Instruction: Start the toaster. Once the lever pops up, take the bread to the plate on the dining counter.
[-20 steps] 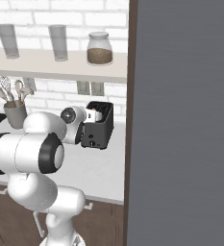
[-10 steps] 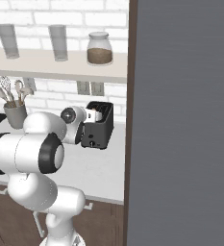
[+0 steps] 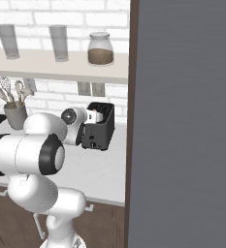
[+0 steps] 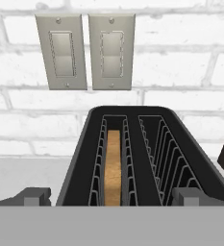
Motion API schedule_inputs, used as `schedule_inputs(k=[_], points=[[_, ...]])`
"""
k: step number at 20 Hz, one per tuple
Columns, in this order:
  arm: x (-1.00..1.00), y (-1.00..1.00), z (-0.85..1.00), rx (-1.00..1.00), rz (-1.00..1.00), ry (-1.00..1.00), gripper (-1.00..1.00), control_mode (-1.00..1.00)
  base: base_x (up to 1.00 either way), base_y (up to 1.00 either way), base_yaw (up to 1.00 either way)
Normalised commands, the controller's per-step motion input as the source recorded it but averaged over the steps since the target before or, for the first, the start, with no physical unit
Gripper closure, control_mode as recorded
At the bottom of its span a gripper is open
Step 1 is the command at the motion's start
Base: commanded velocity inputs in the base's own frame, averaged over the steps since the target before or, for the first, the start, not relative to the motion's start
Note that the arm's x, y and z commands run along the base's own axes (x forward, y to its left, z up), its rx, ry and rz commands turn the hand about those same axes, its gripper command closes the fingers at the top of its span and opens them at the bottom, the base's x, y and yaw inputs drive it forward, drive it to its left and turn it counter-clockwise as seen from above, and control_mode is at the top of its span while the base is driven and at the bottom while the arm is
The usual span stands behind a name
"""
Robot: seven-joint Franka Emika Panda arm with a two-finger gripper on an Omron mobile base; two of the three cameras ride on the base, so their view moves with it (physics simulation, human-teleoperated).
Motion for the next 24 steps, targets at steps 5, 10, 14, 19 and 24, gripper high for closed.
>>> schedule_inputs(k=[5, 10, 14, 19, 24], points=[[0.0, 0.0, 0.0, 0.0, 0.0, 0.0, -1.0, -1.0, 0.0, 0.0, 0.0], [0.0, 0.0, 0.0, 0.0, 0.0, 0.0, -1.0, -1.0, 0.0, 0.0, 0.0], [0.0, 0.0, 0.0, 0.0, 0.0, 0.0, -1.0, -1.0, 0.0, 0.0, 0.0], [0.0, 0.0, 0.0, 0.0, 0.0, 0.0, -1.0, -1.0, 0.0, 0.0, 0.0], [0.0, 0.0, 0.0, 0.0, 0.0, 0.0, -1.0, -1.0, 0.0, 0.0, 0.0]])
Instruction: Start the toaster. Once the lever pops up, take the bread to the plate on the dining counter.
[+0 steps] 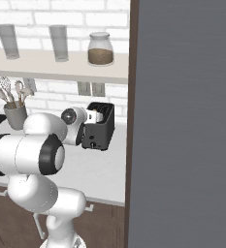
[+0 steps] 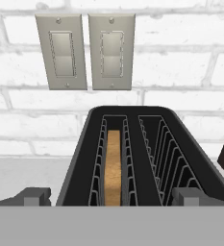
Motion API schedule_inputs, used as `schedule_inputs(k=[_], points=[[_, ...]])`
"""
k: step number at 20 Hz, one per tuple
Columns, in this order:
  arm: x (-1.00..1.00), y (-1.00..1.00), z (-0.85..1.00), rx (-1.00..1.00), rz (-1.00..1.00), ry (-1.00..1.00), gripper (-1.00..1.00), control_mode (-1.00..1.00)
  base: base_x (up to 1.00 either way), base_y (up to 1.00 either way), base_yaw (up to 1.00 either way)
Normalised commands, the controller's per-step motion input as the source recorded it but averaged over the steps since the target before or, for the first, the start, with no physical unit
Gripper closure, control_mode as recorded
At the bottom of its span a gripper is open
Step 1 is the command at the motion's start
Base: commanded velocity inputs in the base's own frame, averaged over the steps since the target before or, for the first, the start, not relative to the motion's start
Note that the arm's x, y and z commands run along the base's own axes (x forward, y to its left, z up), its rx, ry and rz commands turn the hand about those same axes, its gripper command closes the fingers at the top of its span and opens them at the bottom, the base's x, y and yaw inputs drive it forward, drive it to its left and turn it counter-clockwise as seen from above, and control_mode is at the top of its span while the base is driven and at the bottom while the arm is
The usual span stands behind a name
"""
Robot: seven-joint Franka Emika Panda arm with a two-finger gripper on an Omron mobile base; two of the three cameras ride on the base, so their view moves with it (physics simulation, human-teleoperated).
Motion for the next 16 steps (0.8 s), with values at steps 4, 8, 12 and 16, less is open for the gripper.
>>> schedule_inputs(k=[4, 8, 12, 16], points=[[0.0, 0.0, 0.0, 0.0, 0.0, 0.0, -1.0, -1.0, 0.0, 0.0, 0.0], [0.0, 0.0, 0.0, 0.0, 0.0, 0.0, -1.0, -1.0, 0.0, 0.0, 0.0], [0.0, 0.0, 0.0, 0.0, 0.0, 0.0, -1.0, -1.0, 0.0, 0.0, 0.0], [0.0, 0.0, 0.0, 0.0, 0.0, 0.0, -1.0, -1.0, 0.0, 0.0, 0.0]])
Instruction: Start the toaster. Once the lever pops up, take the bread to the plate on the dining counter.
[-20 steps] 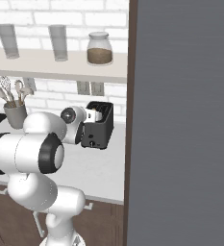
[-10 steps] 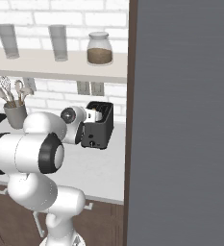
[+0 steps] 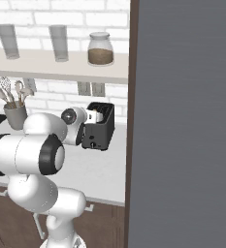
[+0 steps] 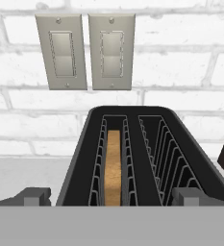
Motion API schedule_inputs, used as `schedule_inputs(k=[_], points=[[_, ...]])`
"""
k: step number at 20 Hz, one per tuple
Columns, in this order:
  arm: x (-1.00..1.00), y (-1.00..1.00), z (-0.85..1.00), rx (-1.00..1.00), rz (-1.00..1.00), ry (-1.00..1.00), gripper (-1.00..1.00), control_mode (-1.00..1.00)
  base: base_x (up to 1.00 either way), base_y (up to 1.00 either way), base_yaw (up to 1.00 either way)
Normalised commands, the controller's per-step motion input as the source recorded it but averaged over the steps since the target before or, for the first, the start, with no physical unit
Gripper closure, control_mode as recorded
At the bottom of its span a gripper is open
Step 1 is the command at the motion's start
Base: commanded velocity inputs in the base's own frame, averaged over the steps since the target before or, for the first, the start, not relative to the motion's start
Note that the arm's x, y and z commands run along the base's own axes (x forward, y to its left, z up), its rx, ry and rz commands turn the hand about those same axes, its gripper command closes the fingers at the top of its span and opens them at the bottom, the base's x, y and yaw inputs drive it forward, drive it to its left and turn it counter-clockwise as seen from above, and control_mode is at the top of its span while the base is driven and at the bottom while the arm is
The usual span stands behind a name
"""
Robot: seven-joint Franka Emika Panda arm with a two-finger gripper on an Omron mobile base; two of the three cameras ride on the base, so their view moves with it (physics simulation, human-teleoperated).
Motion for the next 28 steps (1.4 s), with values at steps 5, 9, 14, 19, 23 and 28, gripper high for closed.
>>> schedule_inputs(k=[5, 9, 14, 19, 23, 28], points=[[0.0, 0.0, 0.0, 0.0, 0.0, 0.0, -1.0, -1.0, 0.0, 0.0, 0.0], [0.0, 0.0, 0.0, 0.0, 0.0, 0.0, -1.0, -1.0, 0.0, 0.0, 0.0], [0.0, 0.0, 0.0, 0.0, 0.0, 0.0, -1.0, -1.0, 0.0, 0.0, 0.0], [0.0, 0.0, 0.0, 0.0, 0.0, 0.0, -1.0, -1.0, 0.0, 0.0, 0.0], [0.0, 0.0, 0.0, 0.0, 0.0, 0.0, -1.0, -1.0, 0.0, 0.0, 0.0], [0.0, 0.0, 0.0, 0.0, 0.0, 0.0, -1.0, -1.0, 0.0, 0.0, 0.0]])
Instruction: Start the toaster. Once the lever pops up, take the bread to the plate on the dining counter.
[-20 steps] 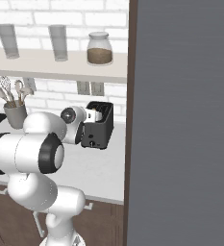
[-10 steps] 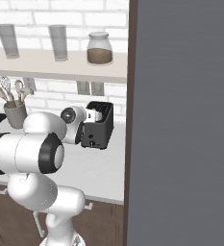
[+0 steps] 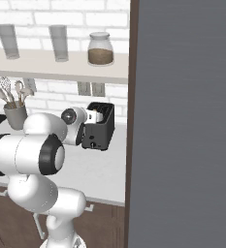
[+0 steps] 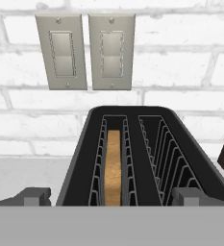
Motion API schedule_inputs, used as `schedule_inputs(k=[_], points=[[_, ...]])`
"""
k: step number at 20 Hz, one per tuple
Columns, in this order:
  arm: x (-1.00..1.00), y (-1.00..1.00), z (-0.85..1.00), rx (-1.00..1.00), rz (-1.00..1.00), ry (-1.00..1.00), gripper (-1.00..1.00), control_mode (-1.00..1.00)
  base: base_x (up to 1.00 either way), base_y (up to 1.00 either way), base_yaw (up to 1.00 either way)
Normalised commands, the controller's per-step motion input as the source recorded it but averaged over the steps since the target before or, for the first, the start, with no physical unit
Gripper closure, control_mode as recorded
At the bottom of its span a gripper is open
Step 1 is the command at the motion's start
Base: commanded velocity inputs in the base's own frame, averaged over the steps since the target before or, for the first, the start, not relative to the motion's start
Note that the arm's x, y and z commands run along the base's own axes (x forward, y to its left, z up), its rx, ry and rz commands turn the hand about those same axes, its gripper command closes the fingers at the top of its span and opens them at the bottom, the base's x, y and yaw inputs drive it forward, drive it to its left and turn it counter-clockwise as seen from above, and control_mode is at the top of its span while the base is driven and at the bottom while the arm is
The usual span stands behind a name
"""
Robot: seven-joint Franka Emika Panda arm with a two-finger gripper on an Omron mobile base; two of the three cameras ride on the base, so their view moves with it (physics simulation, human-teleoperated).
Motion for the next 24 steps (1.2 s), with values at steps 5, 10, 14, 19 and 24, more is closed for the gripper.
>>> schedule_inputs(k=[5, 10, 14, 19, 24], points=[[0.0, 0.0, 0.0, 0.0, 0.0, 0.0, -1.0, -1.0, 0.0, 0.0, 0.0], [0.0, 0.0, 0.0, 0.0, 0.0, 0.0, -1.0, -1.0, 0.0, 0.0, 0.0], [0.0, 0.0, 0.0, 0.0, 0.0, 0.0, -1.0, -1.0, 0.0, 0.0, 0.0], [0.0, 0.0, 0.0, 0.0, 0.0, 0.0, -1.0, -1.0, 0.0, 0.0, 0.0], [0.0, 0.0, 0.0, 0.0, 0.0, 0.0, -1.0, -1.0, 0.0, 0.0, 0.0]])
